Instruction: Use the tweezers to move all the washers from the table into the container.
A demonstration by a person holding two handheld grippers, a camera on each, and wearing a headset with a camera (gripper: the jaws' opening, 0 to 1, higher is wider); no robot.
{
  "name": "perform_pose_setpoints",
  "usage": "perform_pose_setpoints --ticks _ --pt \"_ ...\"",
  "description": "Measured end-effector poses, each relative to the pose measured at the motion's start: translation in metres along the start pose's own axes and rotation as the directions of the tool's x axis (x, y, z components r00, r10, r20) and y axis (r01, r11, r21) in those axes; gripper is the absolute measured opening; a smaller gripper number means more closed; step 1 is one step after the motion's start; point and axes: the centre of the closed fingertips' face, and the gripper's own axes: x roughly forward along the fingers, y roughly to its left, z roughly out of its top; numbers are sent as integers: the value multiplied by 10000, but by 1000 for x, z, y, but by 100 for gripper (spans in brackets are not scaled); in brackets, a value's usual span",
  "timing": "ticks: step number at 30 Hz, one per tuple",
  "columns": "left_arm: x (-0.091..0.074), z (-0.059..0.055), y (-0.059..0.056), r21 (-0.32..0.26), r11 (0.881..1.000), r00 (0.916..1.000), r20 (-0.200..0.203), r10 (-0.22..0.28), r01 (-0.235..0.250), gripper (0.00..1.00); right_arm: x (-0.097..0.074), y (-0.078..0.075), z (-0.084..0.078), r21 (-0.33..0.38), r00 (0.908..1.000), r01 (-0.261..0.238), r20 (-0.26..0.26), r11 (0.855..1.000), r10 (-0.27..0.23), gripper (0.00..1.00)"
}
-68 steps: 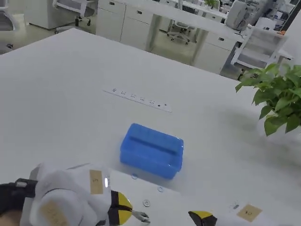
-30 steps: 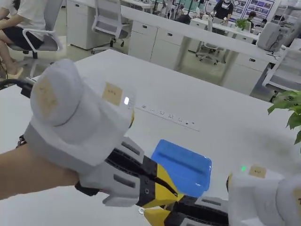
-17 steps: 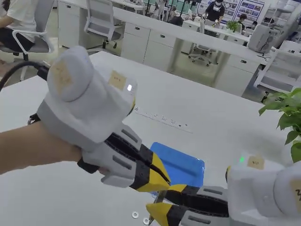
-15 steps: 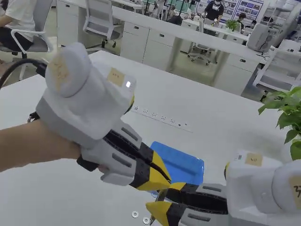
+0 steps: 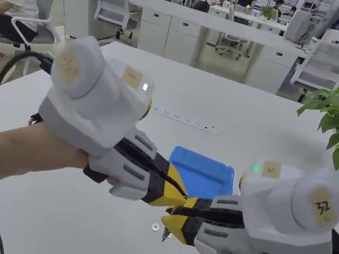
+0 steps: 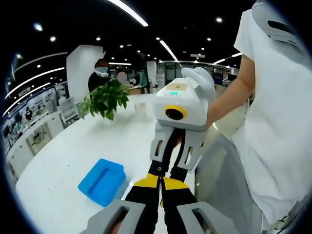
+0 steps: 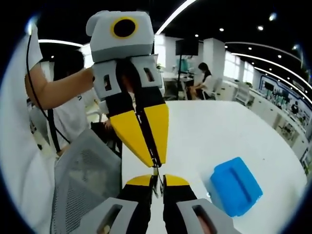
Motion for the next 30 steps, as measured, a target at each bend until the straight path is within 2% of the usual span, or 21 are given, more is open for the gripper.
perform_pose_setpoints --ticks 2,4,5,6,7,8,10,11,12,13,14,16,18,20,21,22,24,25,26,29,30 --pt "0 -1 6 154 9974 9973 200 700 -704 0 3 -3 -1 -115 9997 230 54 9997 -229 3" --pt "-1 -3 10 -50 9904 9887 576 1382 -1382 0 5 -8 -1 -208 9989 453 113 9988 -450 3" --pt "-2 -4 14 -230 9811 9778 806 1933 -1921 0 6 -11 -1 -160 9983 569 153 9983 -566 3" --pt "-2 -6 16 -485 9744 9708 881 2231 -2195 0 8 -16 -1 -69 9971 723 232 9974 -721 3" --pt "-4 -8 20 -816 9621 9577 1050 2679 -2602 0 9 -17 -1 -44 9968 756 273 9971 -754 3" --pt "-6 -8 22 -927 9543 9489 1153 2938 -2842 0 11 -19 -2 1 9962 819 281 9966 -819 3" --pt "-13 -9 27 -1446 9252 9180 1425 3702 -3507 5 14 -25 -4 97 9946 980 323 9951 -983 2" --pt "-18 -12 30 -2045 8999 8948 1557 4184 -3852 13 16 -29 -6 188 9938 1067 304 9941 -1072 2" --pt "-21 -15 30 -2267 8903 8869 1586 4339 -3950 16 17 -32 -8 296 9927 1154 315 9929 -1163 2" --pt "-27 -23 32 -2650 8604 8648 1425 4815 -4354 20 19 -36 -10 511 9912 1245 385 9909 -1265 2" --pt "-31 -30 32 -2796 8396 8488 1273 5132 -4657 25 20 -38 -10 596 9909 1261 407 9902 -1286 2" --pt "-36 -43 29 -3101 8076 8304 890 5501 -5017 32 23 -44 -15 1005 9895 1317 459 9862 -1368 2" --pt "-44 -55 28 -3418 7541 7893 545 6116 -5608 42 26 -49 -17 1601 9879 1315 606 9783 -1427 2" --pt "-50 -68 24 -3425 7200 7615 198 6478 -6036 45 28 -54 -18 2167 9853 1293 816 9676 -1499 2" --pt "-51 -72 23 -3471 7119 7569 90 6535 -6105 44 29 -57 -17 2564 9835 1259 941 9583 -1544 2" --pt "-53 -77 22 -3691 6868 7391 -7 6736 -6262 47 30 -60 -16 2739 9810 1218 1131 9540 -1577 2" --pt "-54 -85 21 -3839 6590 7178 -144 6961 -6468 52 32 -67 -18 2873 9760 1383 1231 9478 -1797 2" --pt "-54 -89 21 -3800 6500 7113 -310 7022 -6582 56 34 -69 -19 2877 9760 1411 1199 9473 -1818 2" --pt "-54 -94 20 -3737 6363 6999 -511 7124 -6749 59 36 -71 -21 2858 9758 1487 1129 9467 -1873 2" --pt "-53 -104 19 -3523 6064 6701 -873 7371 -7129 70 39 -78 -25 2614 9696 1864 1064 9471 -2202 2" --pt "-52 -106 19 -3505 6022 6670 -953 7389 -7173 72 41 -79 -26 2616 9693 1877 1067 9467 -2216 2"
